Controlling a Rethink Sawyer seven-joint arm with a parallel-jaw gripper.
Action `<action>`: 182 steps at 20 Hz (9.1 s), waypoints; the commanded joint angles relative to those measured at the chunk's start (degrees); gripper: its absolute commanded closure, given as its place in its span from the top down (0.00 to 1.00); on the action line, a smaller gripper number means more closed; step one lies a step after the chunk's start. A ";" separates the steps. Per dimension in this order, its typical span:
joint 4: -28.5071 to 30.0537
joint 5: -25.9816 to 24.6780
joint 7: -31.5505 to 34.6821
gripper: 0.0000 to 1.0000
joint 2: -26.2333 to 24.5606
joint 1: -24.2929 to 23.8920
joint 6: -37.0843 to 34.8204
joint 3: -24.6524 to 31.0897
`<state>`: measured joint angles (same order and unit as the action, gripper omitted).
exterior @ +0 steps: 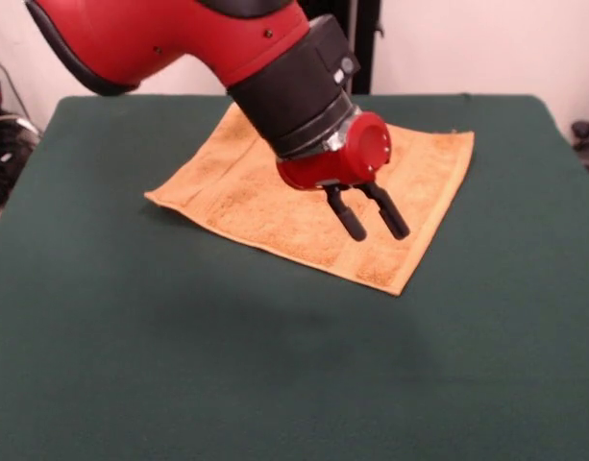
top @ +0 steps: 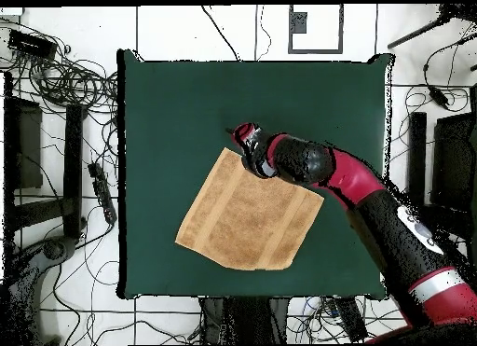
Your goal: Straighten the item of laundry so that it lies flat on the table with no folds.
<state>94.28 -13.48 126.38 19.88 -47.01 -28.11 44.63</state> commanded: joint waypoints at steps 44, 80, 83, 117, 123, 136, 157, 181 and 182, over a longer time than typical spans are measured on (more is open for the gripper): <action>-15.97 -23.50 -7.67 1.00 -15.01 0.08 14.40 -0.54; -23.18 -34.20 -12.77 1.00 -27.20 -6.57 12.26 12.58; -23.66 -33.72 -12.12 1.00 -25.88 -5.53 9.34 11.33; -17.83 -20.07 4.93 1.00 1.77 4.85 -18.31 -8.21; -21.18 -18.93 5.38 1.00 0.66 9.52 -21.93 -13.41; -15.25 -9.69 1.36 1.00 11.62 10.38 -38.11 -14.06; -14.53 7.34 5.63 1.00 5.27 12.20 -48.28 -14.72; -6.81 6.64 0.23 1.00 2.22 13.18 -43.62 -19.96; -6.02 6.51 0.50 1.00 2.17 13.16 -42.45 -20.15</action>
<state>79.05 -4.75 126.39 26.76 -37.38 -72.44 26.65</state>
